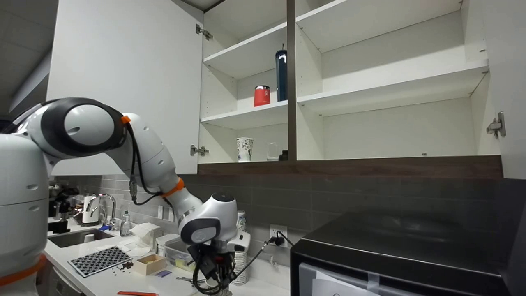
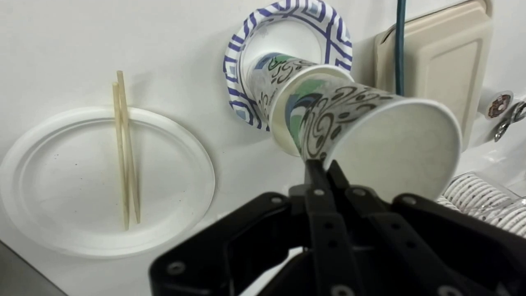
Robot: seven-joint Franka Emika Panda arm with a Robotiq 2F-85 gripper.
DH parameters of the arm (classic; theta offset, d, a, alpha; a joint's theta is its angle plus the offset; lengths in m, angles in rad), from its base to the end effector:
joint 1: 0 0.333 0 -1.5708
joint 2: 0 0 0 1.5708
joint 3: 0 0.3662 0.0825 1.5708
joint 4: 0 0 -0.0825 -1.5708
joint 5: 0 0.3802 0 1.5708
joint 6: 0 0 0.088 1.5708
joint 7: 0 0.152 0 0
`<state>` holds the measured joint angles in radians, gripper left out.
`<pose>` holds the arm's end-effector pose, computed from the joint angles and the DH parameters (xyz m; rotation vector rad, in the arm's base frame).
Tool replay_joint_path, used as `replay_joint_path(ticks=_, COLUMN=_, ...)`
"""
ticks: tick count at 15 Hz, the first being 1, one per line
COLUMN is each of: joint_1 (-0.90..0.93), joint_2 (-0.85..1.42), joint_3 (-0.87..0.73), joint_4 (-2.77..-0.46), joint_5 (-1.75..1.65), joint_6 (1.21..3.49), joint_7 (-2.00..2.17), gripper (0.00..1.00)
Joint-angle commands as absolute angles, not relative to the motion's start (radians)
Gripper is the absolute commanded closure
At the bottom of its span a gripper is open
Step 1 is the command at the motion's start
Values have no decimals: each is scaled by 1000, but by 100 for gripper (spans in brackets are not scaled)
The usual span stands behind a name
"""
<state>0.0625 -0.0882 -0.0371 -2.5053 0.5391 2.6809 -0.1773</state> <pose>0.4871 0.0066 0.3501 -2.8100 0.3560 -0.3969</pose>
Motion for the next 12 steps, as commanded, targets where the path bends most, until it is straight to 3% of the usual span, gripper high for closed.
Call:
replay_joint_path(ticks=1, joint_1=56, joint_2=-74, joint_3=-29, joint_4=-2491, joint_5=522, joint_6=2684, joint_7=-156, gripper=99)
replay_joint_path(ticks=6, joint_1=54, joint_2=-39, joint_3=-21, joint_4=-2464, joint_5=492, joint_6=2680, joint_7=-128, gripper=99)
replay_joint_path(ticks=7, joint_1=52, joint_2=-28, joint_3=-19, joint_4=-2457, joint_5=477, joint_6=2678, joint_7=-113, gripper=94)
replay_joint_path(ticks=8, joint_1=51, joint_2=-20, joint_3=-16, joint_4=-2453, joint_5=462, joint_6=2678, joint_7=-98, gripper=70)
replay_joint_path(ticks=10, joint_1=49, joint_2=-7, joint_3=-13, joint_4=-2444, joint_5=439, joint_6=2673, joint_7=-75, gripper=66)
replay_joint_path(ticks=12, joint_1=48, joint_2=-1, joint_3=-10, joint_4=-2439, joint_5=427, joint_6=2671, joint_7=-63, gripper=51)
